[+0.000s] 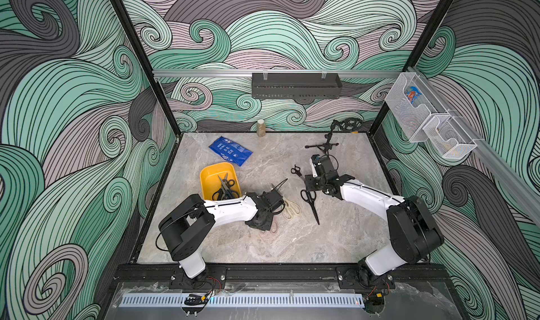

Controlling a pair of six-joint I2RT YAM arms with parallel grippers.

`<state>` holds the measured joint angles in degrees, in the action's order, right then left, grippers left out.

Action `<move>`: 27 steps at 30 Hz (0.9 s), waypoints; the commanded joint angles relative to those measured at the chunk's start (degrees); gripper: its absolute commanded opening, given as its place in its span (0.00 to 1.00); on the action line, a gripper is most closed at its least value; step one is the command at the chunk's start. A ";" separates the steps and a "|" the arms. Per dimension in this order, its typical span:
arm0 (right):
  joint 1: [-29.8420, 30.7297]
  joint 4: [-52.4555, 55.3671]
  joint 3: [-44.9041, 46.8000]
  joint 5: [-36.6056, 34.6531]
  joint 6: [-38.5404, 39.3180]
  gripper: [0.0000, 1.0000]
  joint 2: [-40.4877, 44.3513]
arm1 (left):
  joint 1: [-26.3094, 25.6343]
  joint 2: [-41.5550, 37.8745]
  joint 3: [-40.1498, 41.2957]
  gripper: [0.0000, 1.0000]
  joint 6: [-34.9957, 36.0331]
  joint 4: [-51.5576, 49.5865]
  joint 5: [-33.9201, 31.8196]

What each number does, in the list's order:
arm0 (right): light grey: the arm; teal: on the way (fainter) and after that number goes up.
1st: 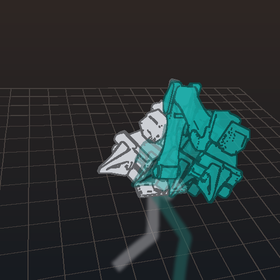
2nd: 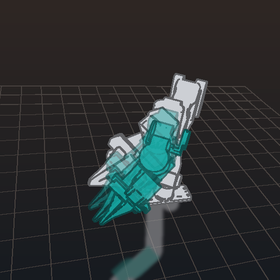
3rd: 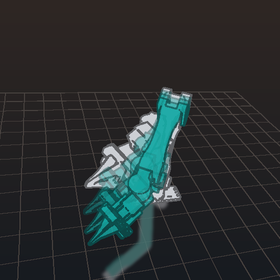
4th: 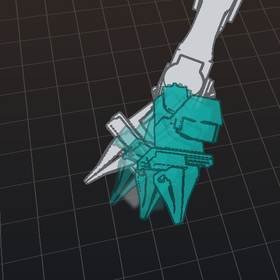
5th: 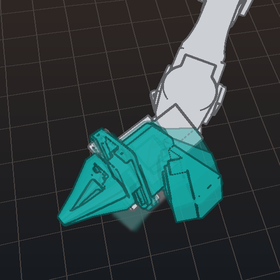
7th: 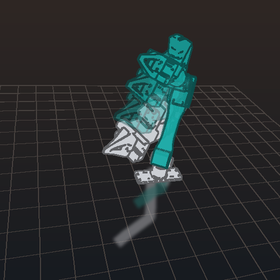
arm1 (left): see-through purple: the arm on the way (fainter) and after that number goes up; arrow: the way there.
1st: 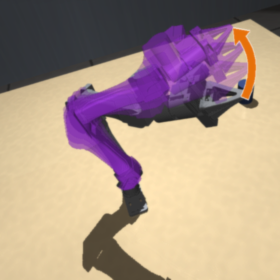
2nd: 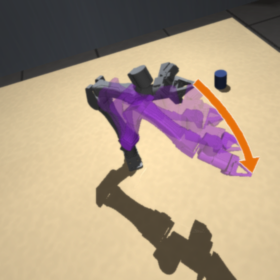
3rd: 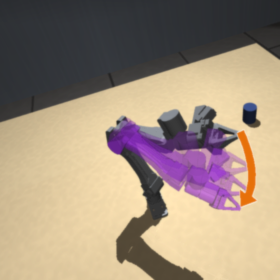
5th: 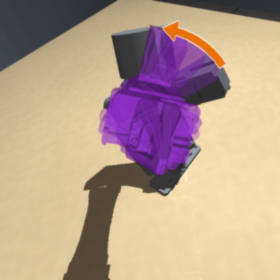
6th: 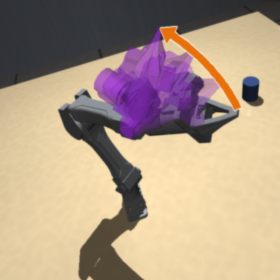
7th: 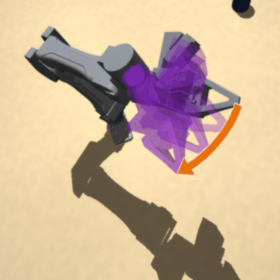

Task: Put the scissors into the storage box
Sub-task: Pick up the scissors from the center of the board.

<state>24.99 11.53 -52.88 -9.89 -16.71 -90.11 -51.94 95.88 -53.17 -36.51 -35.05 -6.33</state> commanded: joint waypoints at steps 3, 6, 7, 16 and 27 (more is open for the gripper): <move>-0.47 -0.78 1.00 0.41 0.45 0.56 0.84 | -0.26 2.58 2.89 0.11 0.11 1.12 1.40; -0.58 -0.76 1.20 0.40 0.45 0.56 1.26 | -0.19 2.56 3.07 0.00 0.21 1.43 1.56; -0.56 -0.79 1.20 0.40 0.55 0.56 1.42 | -0.17 2.56 3.11 0.00 0.21 1.46 1.54; -0.65 -0.81 1.38 0.26 0.71 0.56 2.21 | 0.74 -0.67 3.66 0.00 -0.29 0.75 1.11; -0.65 -1.10 0.00 2.22 0.05 0.56 0.57 | 9.25 -13.15 -4.00 0.00 2.88 -5.39 -2.37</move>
<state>24.71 11.09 -52.21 -9.02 -16.71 -89.17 -44.47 85.60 -52.49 -35.70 -38.24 -7.03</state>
